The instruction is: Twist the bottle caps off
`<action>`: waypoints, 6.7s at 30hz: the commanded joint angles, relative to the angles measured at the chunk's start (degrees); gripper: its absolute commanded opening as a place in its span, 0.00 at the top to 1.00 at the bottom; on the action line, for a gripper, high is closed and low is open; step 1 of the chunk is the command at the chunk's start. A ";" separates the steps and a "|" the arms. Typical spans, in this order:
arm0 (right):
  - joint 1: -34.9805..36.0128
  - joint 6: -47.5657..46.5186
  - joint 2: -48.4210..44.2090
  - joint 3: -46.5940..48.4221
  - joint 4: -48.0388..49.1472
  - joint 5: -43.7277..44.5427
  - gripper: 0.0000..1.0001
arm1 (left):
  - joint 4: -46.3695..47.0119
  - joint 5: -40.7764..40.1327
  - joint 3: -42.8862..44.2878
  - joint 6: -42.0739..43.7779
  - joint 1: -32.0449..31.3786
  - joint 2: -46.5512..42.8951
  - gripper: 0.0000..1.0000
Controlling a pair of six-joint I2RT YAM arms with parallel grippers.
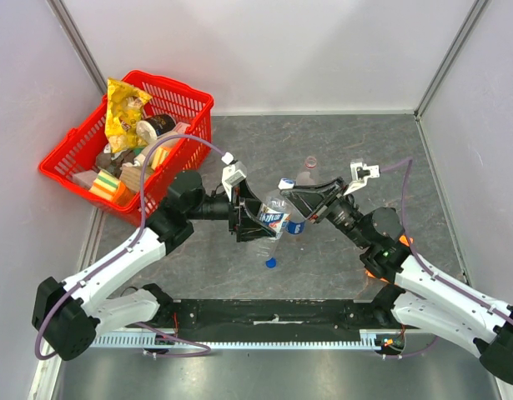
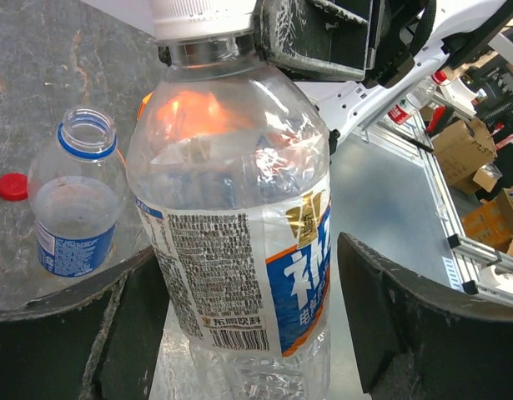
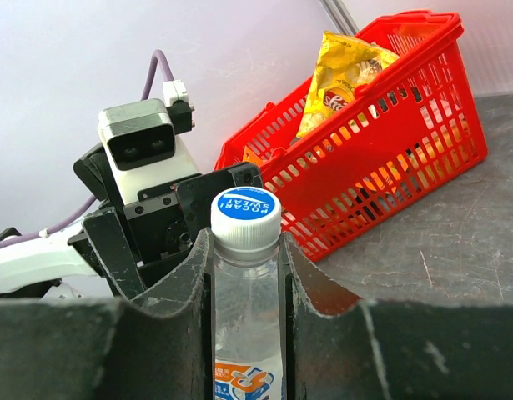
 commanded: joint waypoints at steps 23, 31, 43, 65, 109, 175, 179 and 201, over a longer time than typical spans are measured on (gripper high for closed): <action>0.20 -3.02 -1.12 3.42 -4.55 -1.43 0.70 | -8.83 -4.19 5.34 5.83 -2.56 -0.58 0.50; 0.20 -7.33 -0.42 10.53 -14.11 -4.25 0.06 | -30.89 -11.40 11.49 17.26 -2.48 -4.02 0.52; 0.20 -9.71 2.13 17.84 -25.37 -8.91 0.02 | -49.19 -21.34 16.33 27.73 -2.56 -4.89 0.52; 0.20 -6.90 14.43 26.54 -32.68 -15.41 0.34 | -57.55 -26.00 19.41 31.87 -2.65 -5.77 0.53; -0.15 -4.25 12.95 16.70 -13.97 -24.38 1.00 | -51.31 -21.44 18.53 28.00 -2.91 -7.35 0.59; -0.15 -10.15 8.19 26.28 -31.36 -10.32 0.02 | -49.64 -30.38 17.48 26.59 -2.91 -6.83 0.74; -0.15 -8.22 11.44 26.80 -31.80 -9.17 0.06 | -49.64 -32.33 17.30 27.21 -2.91 -6.48 0.73; -0.76 2.94 18.48 23.82 -22.84 -10.76 0.59 | -49.46 -32.77 15.28 28.88 -2.91 -5.87 0.74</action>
